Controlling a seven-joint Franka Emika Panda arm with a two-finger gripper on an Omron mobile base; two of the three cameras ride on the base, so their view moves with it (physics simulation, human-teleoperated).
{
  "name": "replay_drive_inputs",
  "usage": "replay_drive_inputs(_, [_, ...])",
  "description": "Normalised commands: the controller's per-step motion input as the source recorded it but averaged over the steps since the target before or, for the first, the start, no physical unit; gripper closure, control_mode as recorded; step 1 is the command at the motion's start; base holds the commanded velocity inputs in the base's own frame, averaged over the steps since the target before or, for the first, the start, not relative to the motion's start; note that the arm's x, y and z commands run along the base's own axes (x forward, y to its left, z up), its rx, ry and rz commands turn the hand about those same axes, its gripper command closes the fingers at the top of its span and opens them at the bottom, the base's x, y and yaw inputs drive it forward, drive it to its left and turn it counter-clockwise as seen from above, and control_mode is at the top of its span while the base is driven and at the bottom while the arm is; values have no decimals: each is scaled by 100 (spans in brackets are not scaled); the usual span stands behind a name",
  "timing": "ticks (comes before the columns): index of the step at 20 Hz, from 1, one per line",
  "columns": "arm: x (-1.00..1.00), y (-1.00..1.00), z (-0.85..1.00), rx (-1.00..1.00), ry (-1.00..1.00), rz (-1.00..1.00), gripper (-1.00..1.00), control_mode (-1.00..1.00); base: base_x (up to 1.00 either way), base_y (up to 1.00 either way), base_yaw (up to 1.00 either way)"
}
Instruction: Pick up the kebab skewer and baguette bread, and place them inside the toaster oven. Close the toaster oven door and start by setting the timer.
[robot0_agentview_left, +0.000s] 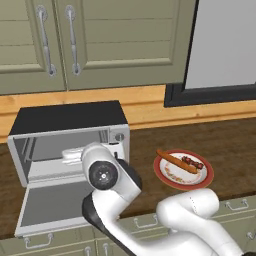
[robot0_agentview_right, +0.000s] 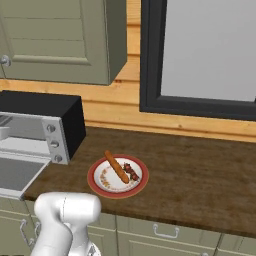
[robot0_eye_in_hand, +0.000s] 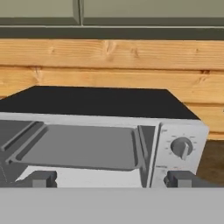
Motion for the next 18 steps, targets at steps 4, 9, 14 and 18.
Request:
replay_drive_inputs(4, [4, 44, -17, 0, 0, -11, -100, -100, 0, 0, 0])
replay_drive_inputs(9, [2, 28, -23, 0, 1, -9, -100, -100, 0, 0, 0])
replay_drive_inputs(14, [18, 7, -5, 0, 0, -4, -100, -100, 0, 0, 0])
replay_drive_inputs(18, [35, 26, -27, 0, 0, 3, -100, -100, 0, 0, 0])
